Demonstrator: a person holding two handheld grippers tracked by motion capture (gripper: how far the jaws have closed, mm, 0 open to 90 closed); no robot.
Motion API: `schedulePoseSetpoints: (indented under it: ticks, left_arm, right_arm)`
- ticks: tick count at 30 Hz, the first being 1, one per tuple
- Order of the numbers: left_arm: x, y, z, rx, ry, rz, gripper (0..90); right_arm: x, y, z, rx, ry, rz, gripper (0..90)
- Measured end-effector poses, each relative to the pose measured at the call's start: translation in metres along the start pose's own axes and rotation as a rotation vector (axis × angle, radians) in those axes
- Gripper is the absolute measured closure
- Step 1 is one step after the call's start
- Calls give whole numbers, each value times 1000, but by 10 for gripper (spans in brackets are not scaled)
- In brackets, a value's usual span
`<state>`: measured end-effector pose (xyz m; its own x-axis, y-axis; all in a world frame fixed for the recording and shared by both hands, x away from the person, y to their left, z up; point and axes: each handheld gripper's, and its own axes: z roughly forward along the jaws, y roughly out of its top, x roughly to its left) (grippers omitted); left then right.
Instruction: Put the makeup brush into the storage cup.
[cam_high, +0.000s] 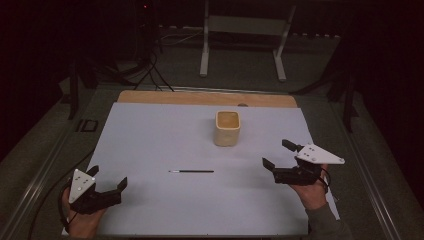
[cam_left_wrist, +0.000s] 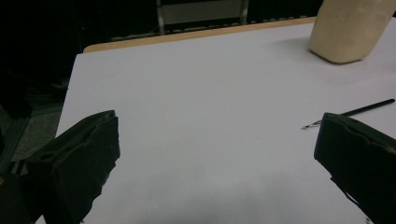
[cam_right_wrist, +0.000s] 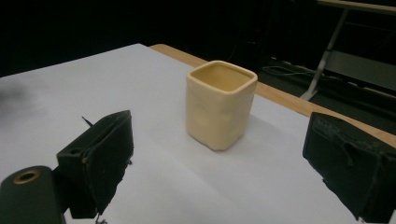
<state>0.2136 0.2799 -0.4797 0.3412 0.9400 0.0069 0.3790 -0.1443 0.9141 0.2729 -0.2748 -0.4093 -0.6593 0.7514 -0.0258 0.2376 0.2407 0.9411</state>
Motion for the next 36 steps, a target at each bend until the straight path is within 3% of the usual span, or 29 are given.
schedulePoseSetpoints:
  ticks: [24,36]
  left_arm:
    - [0,0,1,4,-4,3,14]
    - [0,0,0,2,-5,4,14]
  right_arm:
    - [13,21,46,23,96,-52,86]
    - [24,33,69,-3,151,-48,86]
